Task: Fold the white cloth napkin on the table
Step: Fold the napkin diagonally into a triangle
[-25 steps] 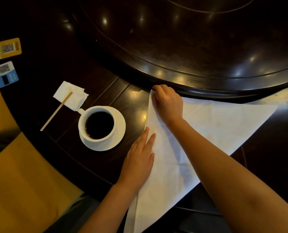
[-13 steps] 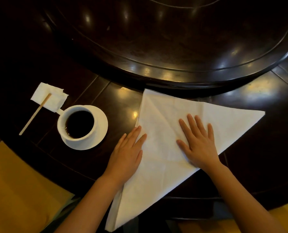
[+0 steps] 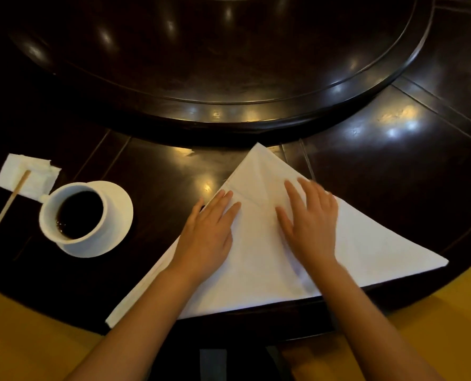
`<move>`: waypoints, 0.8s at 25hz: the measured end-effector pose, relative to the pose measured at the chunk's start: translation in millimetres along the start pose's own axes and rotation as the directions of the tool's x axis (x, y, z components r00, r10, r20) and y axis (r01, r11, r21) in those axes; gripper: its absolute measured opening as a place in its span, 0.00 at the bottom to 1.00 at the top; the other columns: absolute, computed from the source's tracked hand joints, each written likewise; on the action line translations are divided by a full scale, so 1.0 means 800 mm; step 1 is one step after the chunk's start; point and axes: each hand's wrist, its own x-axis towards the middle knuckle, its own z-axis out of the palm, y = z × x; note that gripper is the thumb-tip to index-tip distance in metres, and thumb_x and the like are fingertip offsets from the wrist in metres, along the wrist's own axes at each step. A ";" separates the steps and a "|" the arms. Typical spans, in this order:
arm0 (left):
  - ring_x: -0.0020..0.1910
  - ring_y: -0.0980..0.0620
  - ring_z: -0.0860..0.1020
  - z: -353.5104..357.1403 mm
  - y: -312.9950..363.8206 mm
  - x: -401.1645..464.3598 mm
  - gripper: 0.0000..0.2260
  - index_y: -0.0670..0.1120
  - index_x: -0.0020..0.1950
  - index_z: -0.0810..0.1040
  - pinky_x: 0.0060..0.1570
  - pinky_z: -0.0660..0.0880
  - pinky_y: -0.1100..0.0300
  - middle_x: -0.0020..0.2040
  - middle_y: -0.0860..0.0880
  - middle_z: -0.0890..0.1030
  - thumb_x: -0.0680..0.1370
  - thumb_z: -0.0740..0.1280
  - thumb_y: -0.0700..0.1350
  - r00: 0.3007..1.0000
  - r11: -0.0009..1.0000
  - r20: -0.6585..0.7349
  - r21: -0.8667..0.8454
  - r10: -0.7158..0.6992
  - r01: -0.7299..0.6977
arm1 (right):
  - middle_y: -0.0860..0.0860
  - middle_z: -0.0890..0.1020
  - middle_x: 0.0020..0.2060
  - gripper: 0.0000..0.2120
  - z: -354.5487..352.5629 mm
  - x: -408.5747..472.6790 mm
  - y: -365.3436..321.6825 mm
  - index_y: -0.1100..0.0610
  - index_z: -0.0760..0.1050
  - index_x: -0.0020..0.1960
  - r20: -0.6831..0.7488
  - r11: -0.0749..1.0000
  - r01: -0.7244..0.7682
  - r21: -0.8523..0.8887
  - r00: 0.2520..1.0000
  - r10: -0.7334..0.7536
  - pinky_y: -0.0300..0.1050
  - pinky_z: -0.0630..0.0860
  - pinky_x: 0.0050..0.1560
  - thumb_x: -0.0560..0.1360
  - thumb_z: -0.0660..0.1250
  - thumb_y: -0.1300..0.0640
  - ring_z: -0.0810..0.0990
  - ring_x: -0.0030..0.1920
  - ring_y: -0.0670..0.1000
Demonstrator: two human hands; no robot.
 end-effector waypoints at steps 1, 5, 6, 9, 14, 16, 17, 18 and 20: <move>0.76 0.50 0.50 0.005 0.011 -0.002 0.23 0.49 0.75 0.58 0.71 0.40 0.54 0.77 0.48 0.55 0.80 0.57 0.47 1.000 1.000 0.006 -0.001 -0.019 0.019 | 0.59 0.74 0.63 0.23 -0.002 0.032 -0.003 0.57 0.68 0.67 -0.039 0.998 0.042 0.037 0.998 -0.040 0.61 0.65 0.64 0.76 0.59 0.47 0.71 0.63 0.60; 0.75 0.51 0.44 0.040 0.032 -0.010 0.24 0.52 0.77 0.49 0.70 0.36 0.52 0.78 0.49 0.49 0.80 0.46 0.54 0.996 0.994 0.064 0.098 -0.059 0.053 | 0.57 0.76 0.61 0.20 0.005 0.125 -0.022 0.56 0.70 0.67 0.108 0.997 0.018 0.071 0.994 -0.026 0.51 0.64 0.62 0.77 0.62 0.52 0.70 0.62 0.57; 0.75 0.51 0.46 0.044 0.032 -0.011 0.25 0.52 0.77 0.51 0.69 0.37 0.51 0.77 0.48 0.51 0.79 0.44 0.55 0.995 0.992 0.062 0.106 -0.071 0.065 | 0.56 0.76 0.60 0.18 0.009 0.134 -0.023 0.55 0.71 0.66 0.135 0.999 0.001 0.053 0.991 -0.008 0.50 0.62 0.63 0.78 0.62 0.51 0.69 0.61 0.56; 0.73 0.46 0.60 0.050 0.032 -0.010 0.26 0.49 0.74 0.60 0.68 0.49 0.44 0.74 0.45 0.62 0.77 0.46 0.55 0.996 0.986 0.059 0.157 -0.073 0.063 | 0.54 0.77 0.56 0.13 0.019 0.145 -0.023 0.54 0.76 0.59 0.084 0.992 -0.064 0.105 0.995 0.056 0.49 0.59 0.63 0.77 0.63 0.52 0.69 0.58 0.54; 0.71 0.44 0.65 0.047 0.035 -0.010 0.26 0.49 0.73 0.61 0.67 0.55 0.39 0.73 0.44 0.66 0.80 0.40 0.57 0.997 0.987 0.029 0.142 -0.078 0.073 | 0.54 0.80 0.48 0.07 0.018 0.145 -0.027 0.58 0.76 0.52 0.006 0.926 -0.072 0.371 0.997 0.075 0.45 0.64 0.57 0.77 0.63 0.56 0.73 0.51 0.51; 0.72 0.44 0.61 0.048 0.034 -0.010 0.27 0.50 0.74 0.59 0.71 0.50 0.39 0.74 0.44 0.63 0.80 0.39 0.58 0.996 0.986 0.015 0.146 -0.086 0.083 | 0.55 0.80 0.47 0.08 0.018 0.147 -0.025 0.59 0.73 0.54 -0.016 0.894 -0.091 0.439 0.994 0.109 0.45 0.71 0.53 0.78 0.61 0.56 0.74 0.48 0.50; 0.73 0.45 0.59 0.048 0.034 -0.008 0.27 0.50 0.74 0.59 0.70 0.47 0.40 0.75 0.44 0.62 0.79 0.39 0.59 0.996 0.985 0.007 0.150 -0.087 0.085 | 0.56 0.80 0.47 0.08 0.020 0.149 -0.024 0.59 0.73 0.54 -0.012 0.891 -0.107 0.440 0.992 0.125 0.46 0.73 0.53 0.78 0.61 0.56 0.75 0.48 0.50; 0.73 0.45 0.57 0.049 0.033 -0.006 0.27 0.50 0.75 0.58 0.69 0.46 0.40 0.75 0.44 0.62 0.79 0.40 0.59 0.996 0.984 0.001 0.153 -0.092 0.091 | 0.55 0.80 0.47 0.08 0.024 0.151 -0.022 0.59 0.72 0.54 -0.002 0.899 -0.121 0.422 0.991 0.134 0.46 0.72 0.53 0.78 0.60 0.56 0.75 0.48 0.50; 0.74 0.44 0.57 0.051 0.030 -0.003 0.28 0.50 0.75 0.59 0.70 0.48 0.38 0.75 0.44 0.62 0.79 0.39 0.60 0.993 0.979 -0.003 0.169 -0.115 0.114 | 0.55 0.79 0.48 0.08 0.033 0.155 -0.021 0.59 0.73 0.54 0.019 0.919 -0.142 0.367 0.989 0.145 0.42 0.65 0.54 0.78 0.60 0.56 0.73 0.49 0.50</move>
